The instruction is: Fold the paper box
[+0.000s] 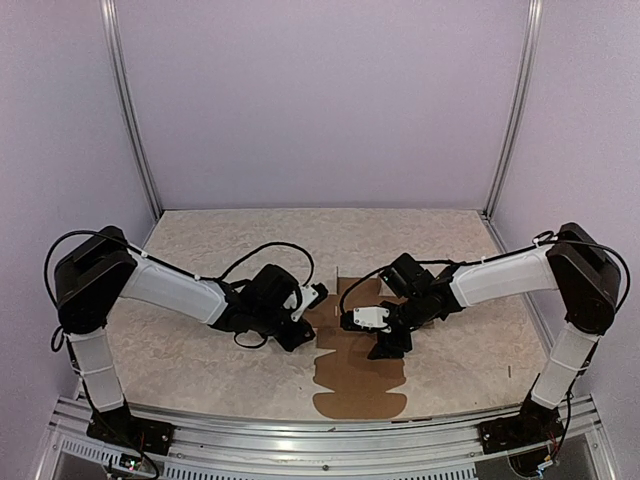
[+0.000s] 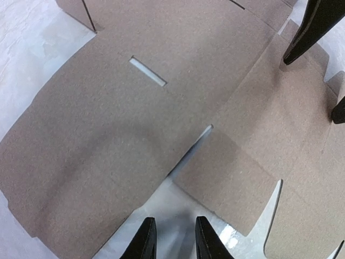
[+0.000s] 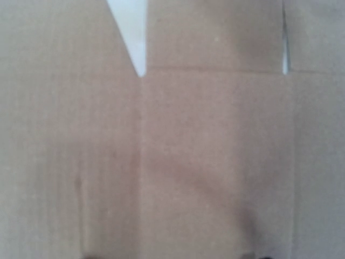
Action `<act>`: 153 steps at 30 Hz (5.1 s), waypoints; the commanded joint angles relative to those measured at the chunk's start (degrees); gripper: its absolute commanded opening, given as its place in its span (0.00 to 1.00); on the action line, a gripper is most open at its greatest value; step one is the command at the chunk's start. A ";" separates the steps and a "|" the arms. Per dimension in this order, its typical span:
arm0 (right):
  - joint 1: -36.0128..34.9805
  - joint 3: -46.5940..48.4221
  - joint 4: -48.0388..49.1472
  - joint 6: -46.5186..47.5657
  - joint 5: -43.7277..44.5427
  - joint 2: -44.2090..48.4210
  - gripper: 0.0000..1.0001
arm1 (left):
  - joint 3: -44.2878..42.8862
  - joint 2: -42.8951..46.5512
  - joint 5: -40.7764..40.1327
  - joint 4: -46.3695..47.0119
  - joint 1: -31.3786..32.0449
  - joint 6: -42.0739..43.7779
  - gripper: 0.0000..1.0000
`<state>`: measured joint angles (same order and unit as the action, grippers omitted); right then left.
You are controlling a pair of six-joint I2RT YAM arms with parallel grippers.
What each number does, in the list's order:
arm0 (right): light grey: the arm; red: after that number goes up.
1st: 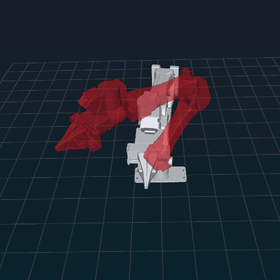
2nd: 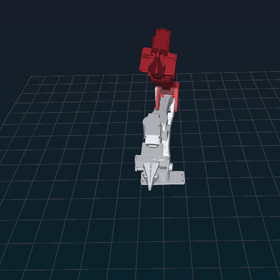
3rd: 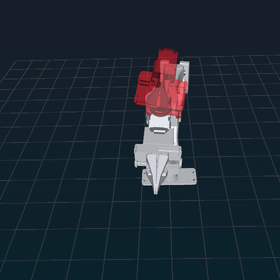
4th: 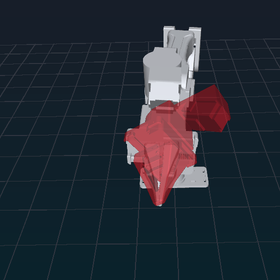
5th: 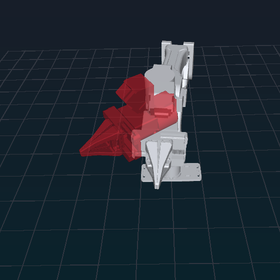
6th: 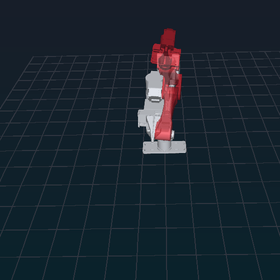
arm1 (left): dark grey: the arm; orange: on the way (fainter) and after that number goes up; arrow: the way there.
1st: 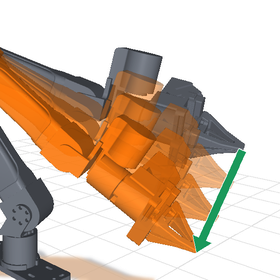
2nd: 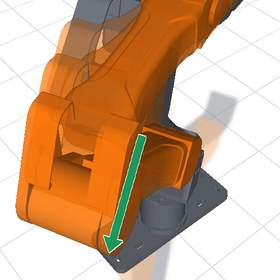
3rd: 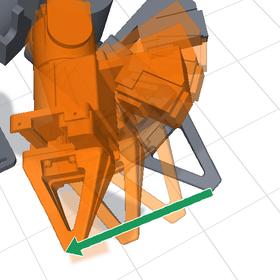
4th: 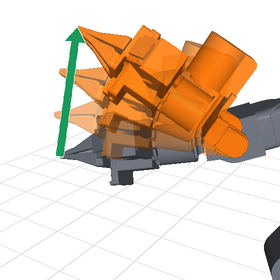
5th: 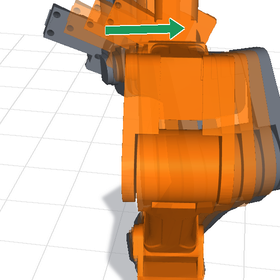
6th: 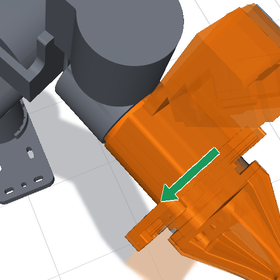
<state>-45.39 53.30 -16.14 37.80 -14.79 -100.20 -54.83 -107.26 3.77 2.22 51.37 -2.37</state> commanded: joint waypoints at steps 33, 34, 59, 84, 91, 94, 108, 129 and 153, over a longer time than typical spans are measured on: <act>-1.12 4.07 -0.99 -8.34 2.76 -8.68 0.65 | 10.04 7.41 19.65 9.49 -8.77 -44.83 0.62; -1.13 4.85 -1.22 -8.62 2.92 -9.37 0.65 | 10.25 7.19 19.67 9.81 -8.71 -44.93 0.61; -1.12 5.51 -1.58 -9.16 3.10 -10.12 0.64 | 4.31 0.27 26.40 16.68 -9.10 -43.50 0.59; -1.13 4.66 -0.98 -9.06 4.41 -9.59 0.64 | -0.22 -8.96 39.12 29.78 -9.89 -46.91 0.57; -1.12 4.21 -0.50 -9.15 4.65 -9.15 0.64 | -1.94 -12.99 41.65 33.51 -9.98 -48.64 0.57; -1.16 4.05 -0.41 -9.40 4.74 -9.04 0.64 | -2.39 -15.38 42.61 36.26 -9.93 -50.38 0.57; -1.09 4.05 -0.20 -10.29 5.05 -9.00 0.65 | -6.82 -23.40 40.04 30.21 -8.81 -50.89 0.54; 3.99 -3.25 -17.55 12.50 3.14 17.48 0.68 | -14.25 -24.73 35.26 2.00 -10.41 -35.13 0.49; 2.12 -7.56 -3.24 18.78 10.92 16.88 0.66 | -28.69 -30.40 27.30 -27.47 -8.30 -14.41 0.38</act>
<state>-44.49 45.89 -17.04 61.56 -1.37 -86.85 -86.63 -130.82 46.52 -11.07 41.87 -16.23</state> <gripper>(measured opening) 0.661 0.385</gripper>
